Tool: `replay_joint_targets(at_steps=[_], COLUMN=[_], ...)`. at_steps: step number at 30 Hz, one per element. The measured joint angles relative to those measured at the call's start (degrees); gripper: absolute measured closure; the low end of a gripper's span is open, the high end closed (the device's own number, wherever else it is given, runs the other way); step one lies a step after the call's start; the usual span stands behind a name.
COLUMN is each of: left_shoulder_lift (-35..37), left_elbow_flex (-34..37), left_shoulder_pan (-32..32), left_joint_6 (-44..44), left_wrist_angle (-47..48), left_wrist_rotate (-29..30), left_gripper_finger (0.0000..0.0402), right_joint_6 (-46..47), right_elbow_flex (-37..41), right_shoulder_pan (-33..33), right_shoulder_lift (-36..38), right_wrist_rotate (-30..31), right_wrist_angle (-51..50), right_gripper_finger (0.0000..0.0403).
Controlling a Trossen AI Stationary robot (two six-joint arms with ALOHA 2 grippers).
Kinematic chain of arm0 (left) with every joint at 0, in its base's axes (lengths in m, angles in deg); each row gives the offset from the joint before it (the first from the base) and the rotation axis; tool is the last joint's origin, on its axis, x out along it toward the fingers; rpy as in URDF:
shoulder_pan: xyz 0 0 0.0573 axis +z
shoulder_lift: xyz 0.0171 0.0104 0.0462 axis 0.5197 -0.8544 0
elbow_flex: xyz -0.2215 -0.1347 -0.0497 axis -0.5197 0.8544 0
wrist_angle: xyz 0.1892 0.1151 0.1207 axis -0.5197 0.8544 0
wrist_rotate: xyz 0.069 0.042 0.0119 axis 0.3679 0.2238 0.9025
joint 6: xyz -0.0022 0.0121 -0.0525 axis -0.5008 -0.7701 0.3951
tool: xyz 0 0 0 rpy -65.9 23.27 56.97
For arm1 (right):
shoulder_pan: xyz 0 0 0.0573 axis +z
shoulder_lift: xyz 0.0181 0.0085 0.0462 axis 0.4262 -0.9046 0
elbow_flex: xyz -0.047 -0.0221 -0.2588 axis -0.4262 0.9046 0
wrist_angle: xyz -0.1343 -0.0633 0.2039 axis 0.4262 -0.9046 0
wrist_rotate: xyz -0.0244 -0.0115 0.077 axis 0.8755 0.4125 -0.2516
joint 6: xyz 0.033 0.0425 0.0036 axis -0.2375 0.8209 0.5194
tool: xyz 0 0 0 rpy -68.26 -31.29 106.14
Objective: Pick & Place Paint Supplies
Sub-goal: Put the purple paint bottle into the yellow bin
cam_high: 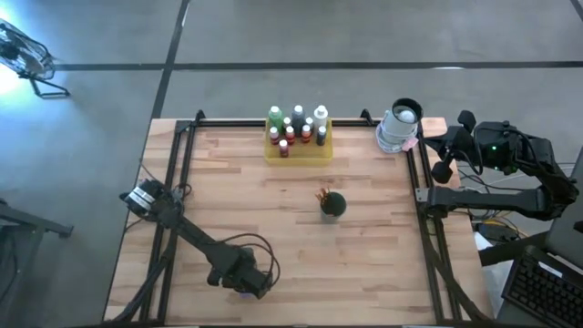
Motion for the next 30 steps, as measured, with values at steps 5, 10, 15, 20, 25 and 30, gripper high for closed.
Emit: replay_joint_targets(at_steps=[5, 10, 15, 20, 25, 30], left_shoulder_lift=[0.01, -0.02, -0.06, -1.79, -2.58, -2.49], left_elbow_flex=[0.0, 0.0, 0.11, 0.15, 0.05, 0.04], left_shoulder_pan=[-0.63, -1.11, -1.72, -1.84, -1.81, -1.84], left_joint_6=[3.63, 7.7, 9.61, 10.98, 13.33, 14.14], left_wrist_angle=[-0.11, -2.73, -2.64, -2.58, -3.62, -2.9], left_wrist_rotate=[-0.02, -0.55, -1.46, -1.6, -0.92, -0.14], left_gripper_finger=[0.0168, 0.0168, 0.0168, 0.0168, 0.0174, 0.0188], right_joint_6=[0.0, -0.02, -0.02, -0.01, 0.0, -0.01], right_elbow_flex=[-0.01, -0.01, 0.0, 0.01, 0.0, 0.01], right_shoulder_pan=[-0.01, -0.02, 0.0, -0.02, 0.0, -0.02], right_shoulder_lift=[0.0, 0.0, 0.0, 0.0, 0.0, 0.0], right_wrist_rotate=[0.01, 0.01, 0.01, 0.01, -0.01, 0.0], right_wrist_angle=[0.0, 0.01, 0.0, 0.0, 0.02, 0.02], right_gripper_finger=[0.0394, 0.0394, 0.0394, 0.0394, 0.0394, 0.0394])
